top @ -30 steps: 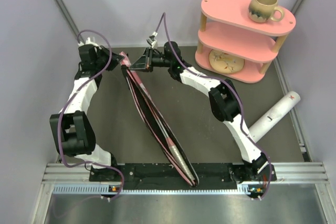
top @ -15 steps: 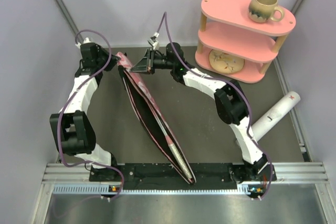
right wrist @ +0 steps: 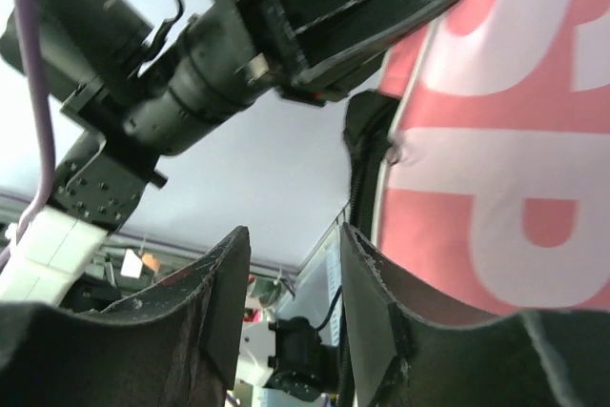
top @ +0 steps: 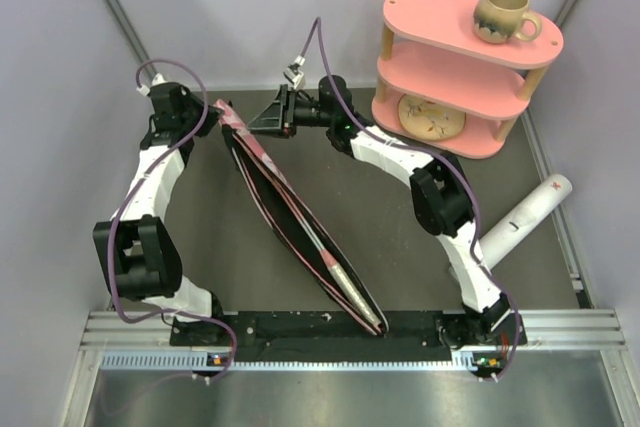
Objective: Pack up the badminton gear
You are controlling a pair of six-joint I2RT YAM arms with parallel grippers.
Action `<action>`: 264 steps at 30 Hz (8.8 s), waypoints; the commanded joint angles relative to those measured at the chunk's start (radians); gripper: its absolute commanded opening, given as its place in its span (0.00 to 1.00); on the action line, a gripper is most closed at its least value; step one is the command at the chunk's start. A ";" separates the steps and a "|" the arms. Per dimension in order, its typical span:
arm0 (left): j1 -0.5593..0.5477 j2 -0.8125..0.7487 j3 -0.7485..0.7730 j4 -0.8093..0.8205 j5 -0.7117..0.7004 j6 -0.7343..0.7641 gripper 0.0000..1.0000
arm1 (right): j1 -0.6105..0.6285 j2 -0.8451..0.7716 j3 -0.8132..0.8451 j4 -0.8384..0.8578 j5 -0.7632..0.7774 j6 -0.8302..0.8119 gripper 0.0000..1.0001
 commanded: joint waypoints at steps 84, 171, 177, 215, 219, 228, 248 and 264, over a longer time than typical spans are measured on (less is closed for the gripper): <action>-0.053 -0.075 0.009 -0.096 -0.165 -0.022 0.00 | 0.058 0.061 0.146 0.104 -0.016 -0.227 0.00; -0.114 -0.615 -0.266 -0.271 0.245 0.433 0.57 | 0.278 -0.659 -0.680 -0.599 0.817 -1.124 0.00; -0.200 -0.724 -0.330 -0.290 0.224 0.510 0.72 | 0.233 -0.645 -0.671 -0.619 0.684 -1.121 0.00; -0.180 -0.302 -0.163 -0.236 0.463 0.437 0.17 | 0.173 -0.641 -0.674 -0.622 0.522 -1.164 0.00; -0.181 -0.305 -0.163 -0.256 0.457 0.458 0.00 | 0.173 -0.638 -0.669 -0.622 0.525 -1.163 0.00; -0.344 -0.420 -0.290 -0.213 0.457 0.371 0.00 | 0.178 -0.543 -0.541 -0.618 0.590 -1.139 0.00; -0.309 -0.439 -0.235 -0.204 0.397 0.326 0.00 | 0.204 -1.009 -1.088 -0.704 0.808 -1.077 0.61; -0.465 -0.505 -0.365 -0.112 0.478 0.127 0.00 | 0.245 -0.771 -0.963 -0.219 0.811 -1.211 0.00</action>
